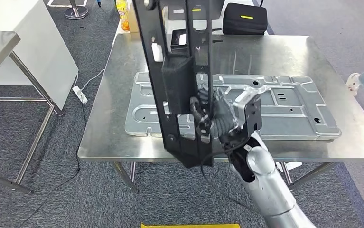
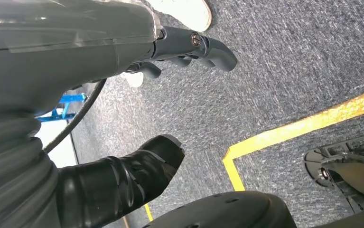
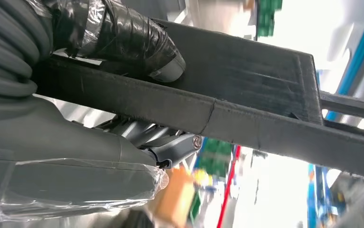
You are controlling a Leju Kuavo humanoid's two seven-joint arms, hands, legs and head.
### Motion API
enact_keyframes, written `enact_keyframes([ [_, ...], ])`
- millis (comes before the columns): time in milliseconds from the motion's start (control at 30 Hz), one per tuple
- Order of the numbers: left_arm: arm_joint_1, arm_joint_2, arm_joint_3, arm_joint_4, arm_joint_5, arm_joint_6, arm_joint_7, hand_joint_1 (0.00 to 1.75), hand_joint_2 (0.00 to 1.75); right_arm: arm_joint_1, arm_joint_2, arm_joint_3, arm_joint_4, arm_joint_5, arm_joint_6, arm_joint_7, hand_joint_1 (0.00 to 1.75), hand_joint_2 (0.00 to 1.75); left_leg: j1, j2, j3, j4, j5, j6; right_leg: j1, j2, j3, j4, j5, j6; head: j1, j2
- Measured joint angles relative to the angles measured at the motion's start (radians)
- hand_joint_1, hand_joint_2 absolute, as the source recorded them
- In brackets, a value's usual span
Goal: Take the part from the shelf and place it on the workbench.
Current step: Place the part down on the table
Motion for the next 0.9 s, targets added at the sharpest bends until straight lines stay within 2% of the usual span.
enact_keyframes([
  [67,-0.003,0.000,-0.003,0.000,-0.006,-0.004,0.003,0.00,1.75,-0.064,0.000,-0.023,0.036,0.009,-0.017,0.018,1.75,1.75,-0.002,-0.002,-0.002,0.003,-0.001,-0.007,0.002,0.001,0.057,-0.124,0.048,-0.007,0.000,0.000],
  [100,-0.005,0.000,-0.004,0.000,-0.010,-0.006,0.005,0.00,1.75,-0.096,0.000,-0.031,0.057,0.021,-0.029,0.029,1.75,1.75,-0.004,-0.003,-0.005,0.004,0.001,-0.013,0.005,0.001,0.070,-0.157,0.056,-0.011,-0.001,0.000],
  [167,-0.009,0.000,-0.006,0.000,-0.016,-0.008,0.008,0.00,1.75,-0.161,0.000,-0.046,0.110,0.063,-0.063,0.052,1.75,1.75,-0.005,-0.003,-0.009,0.002,0.004,-0.024,0.010,0.003,0.068,-0.170,0.057,-0.020,-0.001,0.000],
  [233,-0.012,0.000,-0.009,0.000,-0.023,-0.010,0.010,0.00,1.75,-0.227,-0.001,-0.059,0.168,0.135,-0.110,0.071,1.75,1.75,-0.003,-0.003,-0.016,0.011,-0.003,-0.034,0.005,0.003,0.068,-0.176,0.062,-0.032,0.000,0.000],
  [300,-0.014,0.000,-0.012,0.000,-0.028,-0.012,0.011,0.00,1.75,-0.287,-0.001,-0.064,0.217,0.209,-0.150,0.084,1.75,1.75,-0.002,-0.002,-0.049,0.080,-0.043,-0.042,0.001,0.001,0.070,-0.182,0.066,-0.045,-0.001,0.000],
  [367,-0.013,0.000,-0.015,0.000,-0.028,-0.014,0.012,0.00,1.75,-0.328,-0.001,-0.064,0.256,0.249,-0.169,0.091,1.75,1.75,-0.001,-0.002,-0.111,0.211,-0.100,-0.047,0.004,0.000,0.070,-0.182,0.065,-0.052,-0.001,0.000],
  [400,-0.013,0.000,-0.018,0.000,-0.029,-0.016,0.012,0.00,1.75,-0.340,-0.001,-0.064,0.273,0.257,-0.172,0.093,1.75,1.75,0.000,-0.002,-0.139,0.263,-0.113,-0.049,0.006,0.000,0.071,-0.182,0.064,-0.053,-0.001,0.000],
  [433,-0.013,0.000,-0.020,0.000,-0.029,-0.017,0.012,0.00,1.75,-0.347,-0.001,-0.064,0.286,0.261,-0.174,0.094,1.75,1.75,0.000,-0.002,-0.153,0.283,-0.108,-0.049,0.007,0.000,0.072,-0.181,0.062,-0.054,-0.001,0.000],
  [467,-0.013,0.000,-0.021,0.000,-0.029,-0.017,0.012,0.00,1.75,-0.351,-0.001,-0.064,0.295,0.264,-0.174,0.095,1.75,1.75,0.000,-0.002,-0.147,0.264,-0.084,-0.048,0.008,0.000,0.074,-0.180,0.061,-0.054,-0.001,0.000],
  [533,-0.014,0.000,-0.023,0.000,-0.029,-0.018,0.012,0.00,1.75,-0.357,-0.001,-0.063,0.309,0.269,-0.175,0.095,1.75,1.75,-0.001,-0.002,-0.093,0.137,-0.011,-0.039,0.009,0.001,0.080,-0.179,0.055,-0.052,-0.001,0.000],
  [567,-0.014,0.000,-0.024,0.000,-0.030,-0.018,0.012,0.00,1.75,-0.361,-0.001,-0.063,0.314,0.274,-0.177,0.095,1.75,1.75,-0.003,-0.002,-0.064,0.075,0.013,-0.035,0.011,0.001,0.081,-0.177,0.052,-0.050,-0.001,0.000],
  [600,-0.015,0.001,-0.024,0.000,-0.030,-0.018,0.012,0.00,1.75,-0.365,-0.001,-0.063,0.319,0.287,-0.184,0.097,1.75,1.75,-0.005,-0.001,-0.045,0.032,0.024,-0.030,0.012,0.001,0.081,-0.176,0.050,-0.046,-0.001,0.000],
  [667,-0.016,0.001,-0.025,0.000,-0.034,-0.019,0.012,0.00,1.75,-0.372,-0.001,-0.057,0.329,0.382,-0.233,0.113,1.75,1.75,-0.009,-0.002,-0.034,0.008,0.021,-0.025,0.014,0.001,0.077,-0.175,0.049,-0.037,-0.001,0.000],
  [767,-0.016,0.000,-0.026,0.000,-0.042,-0.021,0.014,0.00,1.75,-0.392,-0.002,-0.028,0.348,0.716,-0.375,0.177,1.75,1.75,-0.003,-0.003,-0.029,-0.006,0.026,-0.012,0.013,-0.001,0.069,-0.156,0.032,-0.021,0.000,0.000],
  [833,-0.019,0.000,-0.027,0.000,-0.049,-0.022,0.017,0.00,1.75,-0.410,-0.004,0.001,0.365,0.974,-0.453,0.230,1.75,1.75,0.000,-0.001,-0.025,-0.012,0.028,-0.005,0.009,0.000,0.025,-0.063,-0.016,-0.010,0.000,0.000],
  [900,-0.022,-0.002,-0.029,0.000,-0.056,-0.024,0.021,0.00,1.75,-0.416,-0.003,0.035,0.392,1.194,-0.508,0.277,1.75,1.75,0.000,0.000,-0.023,-0.012,0.026,-0.002,0.005,0.000,-0.044,0.066,-0.063,-0.001,0.000,0.000],
])
